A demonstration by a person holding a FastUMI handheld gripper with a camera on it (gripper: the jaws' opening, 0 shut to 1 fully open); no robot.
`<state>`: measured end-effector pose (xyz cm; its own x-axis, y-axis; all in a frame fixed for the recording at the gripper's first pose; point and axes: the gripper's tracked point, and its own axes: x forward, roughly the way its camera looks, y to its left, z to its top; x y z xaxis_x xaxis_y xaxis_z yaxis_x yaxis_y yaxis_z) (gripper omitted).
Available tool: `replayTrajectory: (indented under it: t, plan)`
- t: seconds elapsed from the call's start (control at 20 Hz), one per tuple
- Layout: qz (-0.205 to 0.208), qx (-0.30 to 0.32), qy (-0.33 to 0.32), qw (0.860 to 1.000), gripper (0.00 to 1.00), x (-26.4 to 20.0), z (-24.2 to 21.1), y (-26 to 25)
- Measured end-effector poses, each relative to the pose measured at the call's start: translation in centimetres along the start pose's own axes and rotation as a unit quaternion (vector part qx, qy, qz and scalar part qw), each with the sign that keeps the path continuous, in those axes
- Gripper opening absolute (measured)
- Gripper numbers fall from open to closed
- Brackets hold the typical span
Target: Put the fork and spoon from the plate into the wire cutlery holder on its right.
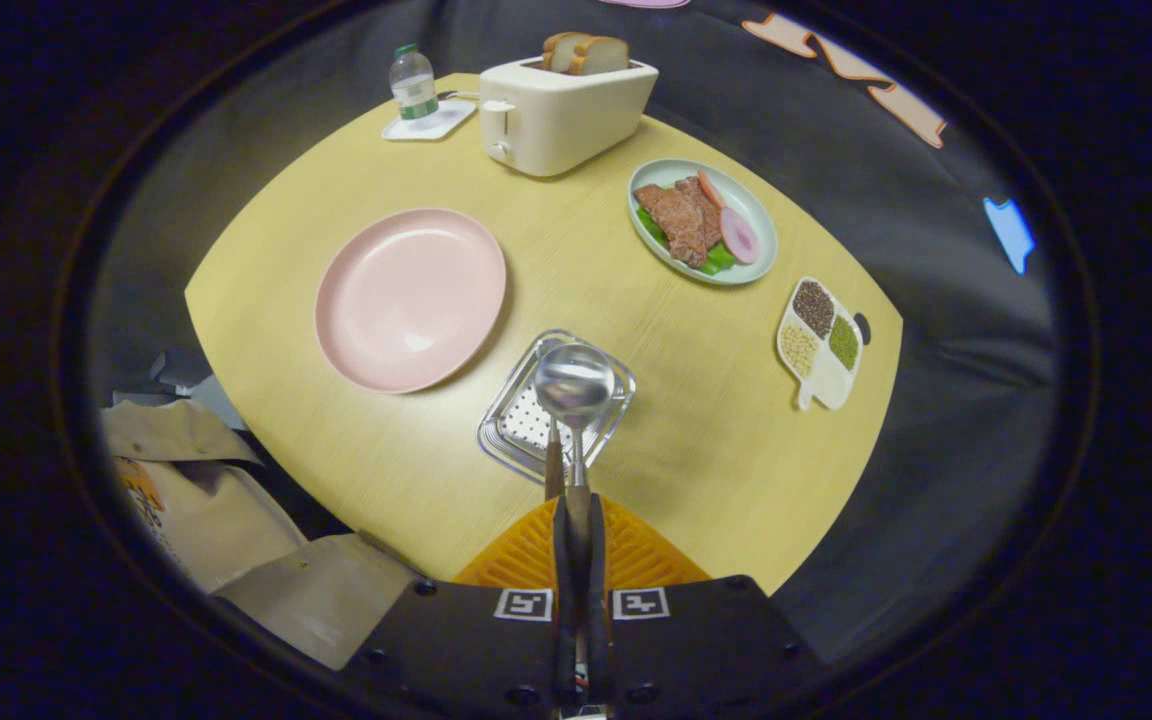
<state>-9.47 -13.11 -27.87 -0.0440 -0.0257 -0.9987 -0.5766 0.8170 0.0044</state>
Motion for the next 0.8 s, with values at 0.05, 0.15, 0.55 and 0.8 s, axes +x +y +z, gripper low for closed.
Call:
replayTrajectory:
  t: [0.05,0.15,0.55,0.8]
  plan:
    - [0.001,0.000,0.000,1.000,0.10,0.1,0.2,0.1]
    - [0.002,0.002,-0.001,1.000,0.11,0.5,0.4,0.2]
    - [0.002,0.036,-0.059,0.998,0.71,-0.9,1.8,0.3]
    - [0.006,0.116,-0.158,0.981,1.00,-2.6,3.5,1.4]
